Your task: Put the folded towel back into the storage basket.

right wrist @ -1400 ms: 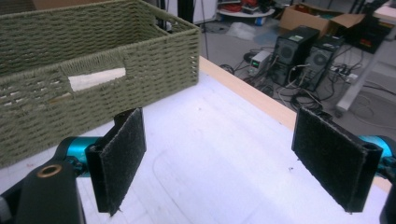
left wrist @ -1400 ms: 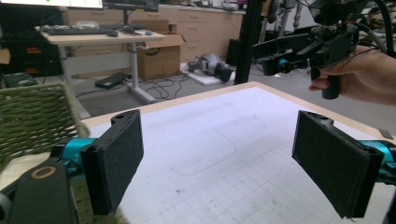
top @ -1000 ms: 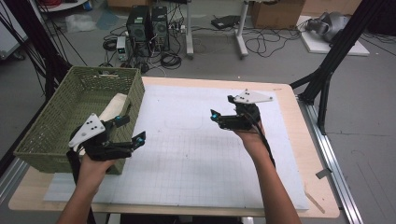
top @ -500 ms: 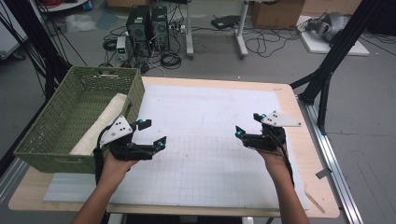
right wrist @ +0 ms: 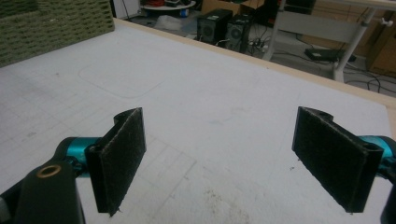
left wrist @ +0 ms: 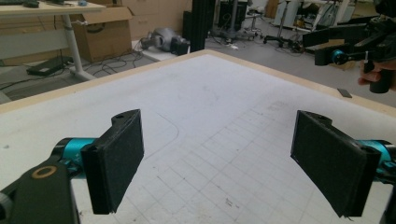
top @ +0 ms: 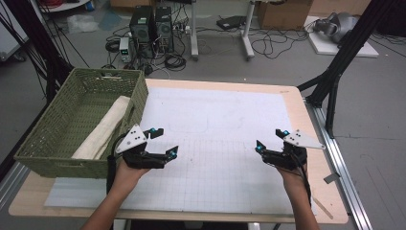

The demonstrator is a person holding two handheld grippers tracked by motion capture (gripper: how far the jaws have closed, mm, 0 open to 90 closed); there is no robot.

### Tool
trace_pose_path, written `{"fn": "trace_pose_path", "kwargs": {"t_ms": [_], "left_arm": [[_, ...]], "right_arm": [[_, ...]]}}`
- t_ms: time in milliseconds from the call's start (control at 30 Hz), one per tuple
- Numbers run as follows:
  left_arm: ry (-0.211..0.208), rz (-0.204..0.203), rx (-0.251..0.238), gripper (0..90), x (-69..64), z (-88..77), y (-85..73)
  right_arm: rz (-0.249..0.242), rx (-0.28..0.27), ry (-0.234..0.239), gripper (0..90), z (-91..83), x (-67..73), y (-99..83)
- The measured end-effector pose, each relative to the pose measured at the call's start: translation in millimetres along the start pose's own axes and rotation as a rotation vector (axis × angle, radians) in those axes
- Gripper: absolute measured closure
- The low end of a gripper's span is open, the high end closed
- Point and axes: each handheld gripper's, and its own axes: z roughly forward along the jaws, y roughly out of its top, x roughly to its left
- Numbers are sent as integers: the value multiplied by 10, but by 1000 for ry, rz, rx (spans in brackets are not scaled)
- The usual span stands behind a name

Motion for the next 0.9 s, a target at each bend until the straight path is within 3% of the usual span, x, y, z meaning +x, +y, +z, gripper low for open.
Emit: {"fn": "trace_pose_path", "kwargs": {"t_ms": [300,433,633,900], "left_arm": [[0,6,21,174,-38,77,-144],[16,6,25,174,-34,111,-257],[63,-5,41,174,-19,145,-413],[61,-18,43,174,9,117,-439]], "right_arm": [[13,25,-27,161,-62,-58,-189],[16,26,-49,161,-86,-69,-238],[-24,69,-56,161,-57,-44,-340],[-20,71,-45,161,10,-39,-358]]}}
